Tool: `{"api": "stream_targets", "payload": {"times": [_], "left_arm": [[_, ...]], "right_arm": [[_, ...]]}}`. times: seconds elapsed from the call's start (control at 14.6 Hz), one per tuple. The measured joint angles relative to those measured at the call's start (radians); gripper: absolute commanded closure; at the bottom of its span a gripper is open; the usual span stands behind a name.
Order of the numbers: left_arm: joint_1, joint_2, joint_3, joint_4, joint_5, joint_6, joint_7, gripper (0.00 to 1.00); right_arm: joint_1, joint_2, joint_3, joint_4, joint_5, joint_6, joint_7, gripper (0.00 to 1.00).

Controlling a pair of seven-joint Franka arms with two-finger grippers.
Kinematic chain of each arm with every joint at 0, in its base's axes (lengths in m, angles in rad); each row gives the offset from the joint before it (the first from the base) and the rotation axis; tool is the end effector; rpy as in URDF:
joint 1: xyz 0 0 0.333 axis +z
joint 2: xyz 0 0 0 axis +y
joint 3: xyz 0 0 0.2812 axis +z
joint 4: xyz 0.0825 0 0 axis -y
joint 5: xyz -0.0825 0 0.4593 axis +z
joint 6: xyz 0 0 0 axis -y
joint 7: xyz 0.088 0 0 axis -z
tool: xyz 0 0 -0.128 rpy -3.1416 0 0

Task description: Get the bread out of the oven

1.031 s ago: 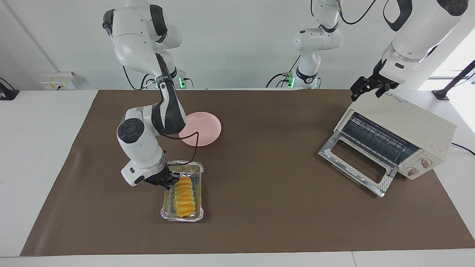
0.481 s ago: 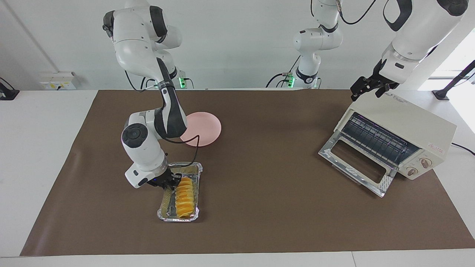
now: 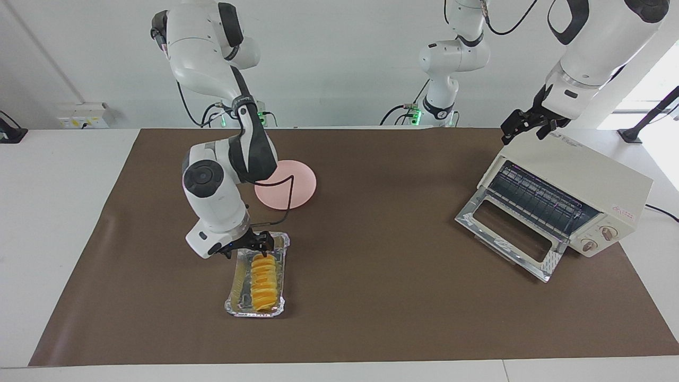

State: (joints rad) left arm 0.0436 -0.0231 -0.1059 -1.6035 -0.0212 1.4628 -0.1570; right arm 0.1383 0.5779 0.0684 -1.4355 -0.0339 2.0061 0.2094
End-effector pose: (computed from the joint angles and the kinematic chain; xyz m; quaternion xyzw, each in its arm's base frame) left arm 0.6071 -0.0413 0.5566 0.9971 0.0468 -0.0595 0.0029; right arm 0.7458 0.1473 0.2735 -1.0000 -0.0004 0.0036 0.0027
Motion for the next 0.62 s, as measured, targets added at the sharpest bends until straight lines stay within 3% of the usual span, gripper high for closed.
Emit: {"api": "stream_targets", "payload": {"times": [0.62], "left_arm": [[0.0,0.0,0.0,0.0,0.0,0.0,0.0,0.0]], "right_arm": [[0.042,0.108,-0.012,0.083,-0.055,0.044,0.088,0.0]]}}
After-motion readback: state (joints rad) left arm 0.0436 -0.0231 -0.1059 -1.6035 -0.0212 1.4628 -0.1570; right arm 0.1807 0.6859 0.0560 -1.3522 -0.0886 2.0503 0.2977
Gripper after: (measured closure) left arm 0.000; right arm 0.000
